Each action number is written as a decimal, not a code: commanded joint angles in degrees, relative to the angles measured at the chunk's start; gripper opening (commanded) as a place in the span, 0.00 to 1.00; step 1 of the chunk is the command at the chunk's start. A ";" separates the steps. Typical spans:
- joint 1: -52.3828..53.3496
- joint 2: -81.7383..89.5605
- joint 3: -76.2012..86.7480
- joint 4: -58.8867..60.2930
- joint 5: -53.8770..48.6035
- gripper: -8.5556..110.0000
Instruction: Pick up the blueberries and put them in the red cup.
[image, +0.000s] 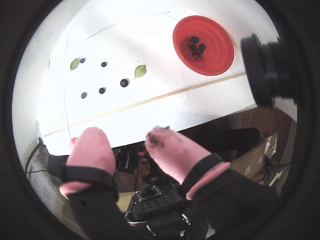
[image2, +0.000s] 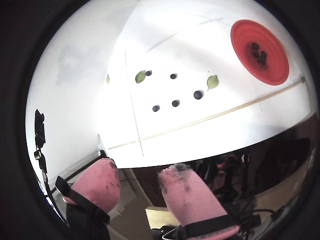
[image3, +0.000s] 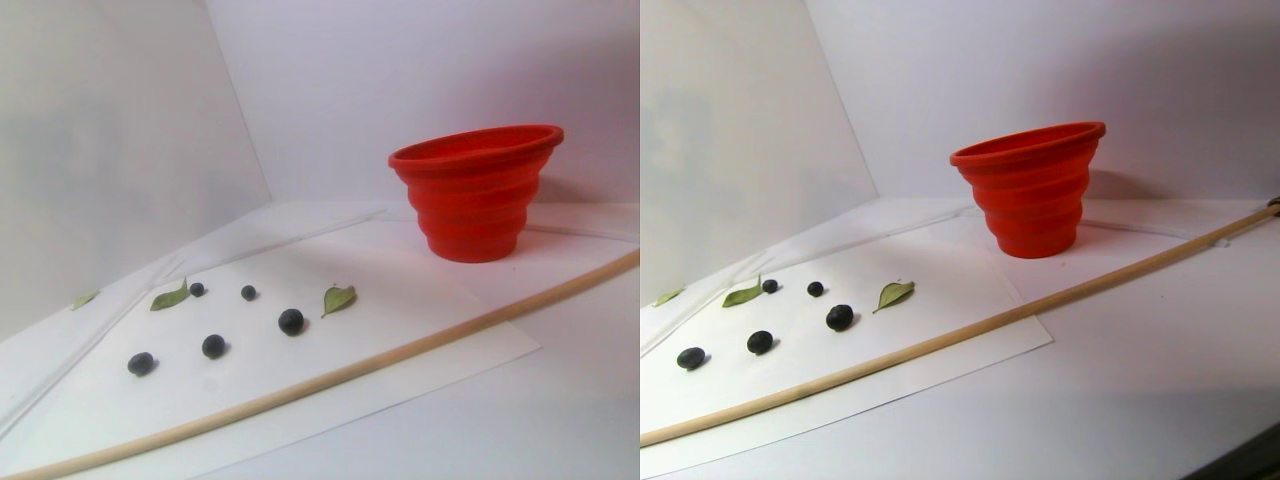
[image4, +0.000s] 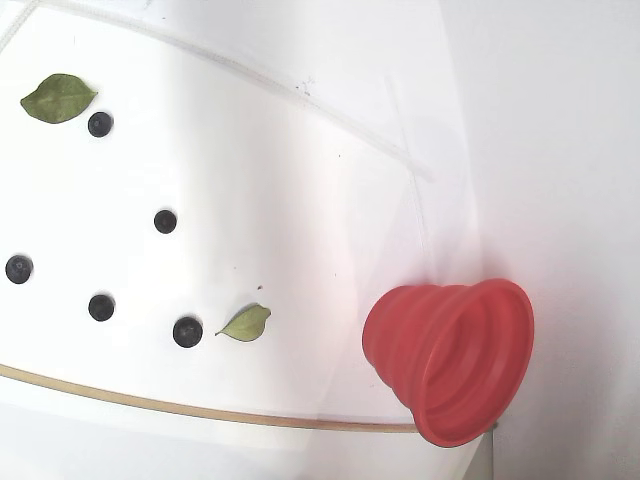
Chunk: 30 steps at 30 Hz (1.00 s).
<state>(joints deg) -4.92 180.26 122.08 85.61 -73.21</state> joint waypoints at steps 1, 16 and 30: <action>-0.44 -0.88 -0.09 -2.29 -3.34 0.21; -0.53 -7.21 3.69 -9.32 -10.90 0.21; -3.69 -10.99 9.84 -15.91 -16.35 0.21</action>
<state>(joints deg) -7.56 169.72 132.28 71.89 -88.24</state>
